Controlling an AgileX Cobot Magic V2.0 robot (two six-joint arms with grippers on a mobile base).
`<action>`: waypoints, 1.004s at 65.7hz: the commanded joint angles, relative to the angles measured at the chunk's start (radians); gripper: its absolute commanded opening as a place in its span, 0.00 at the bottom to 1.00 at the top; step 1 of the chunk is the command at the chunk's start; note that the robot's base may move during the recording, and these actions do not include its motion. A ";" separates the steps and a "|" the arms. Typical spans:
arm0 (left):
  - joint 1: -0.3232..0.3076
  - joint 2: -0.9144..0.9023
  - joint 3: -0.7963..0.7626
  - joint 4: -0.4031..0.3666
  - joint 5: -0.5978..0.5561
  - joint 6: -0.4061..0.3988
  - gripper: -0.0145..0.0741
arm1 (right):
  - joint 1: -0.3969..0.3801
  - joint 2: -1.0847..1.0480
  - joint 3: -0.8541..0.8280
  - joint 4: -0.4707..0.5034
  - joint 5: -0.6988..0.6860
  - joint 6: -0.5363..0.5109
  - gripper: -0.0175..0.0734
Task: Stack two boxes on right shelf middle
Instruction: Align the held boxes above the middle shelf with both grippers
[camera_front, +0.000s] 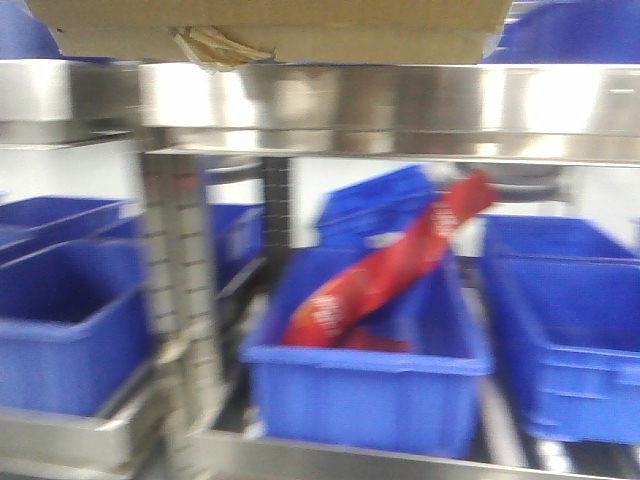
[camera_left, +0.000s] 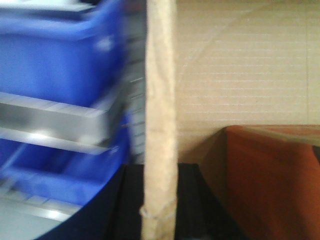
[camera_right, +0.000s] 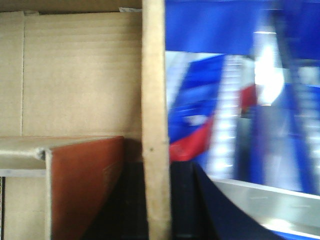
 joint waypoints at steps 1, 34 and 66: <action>0.003 -0.013 -0.013 0.078 -0.002 -0.006 0.04 | -0.008 -0.021 -0.017 -0.049 -0.019 0.004 0.02; 0.003 -0.013 -0.013 0.078 -0.002 -0.006 0.04 | -0.008 -0.021 -0.017 -0.049 -0.019 0.004 0.02; 0.003 -0.013 -0.013 0.078 -0.002 -0.006 0.04 | -0.008 -0.021 -0.017 -0.049 -0.019 0.004 0.02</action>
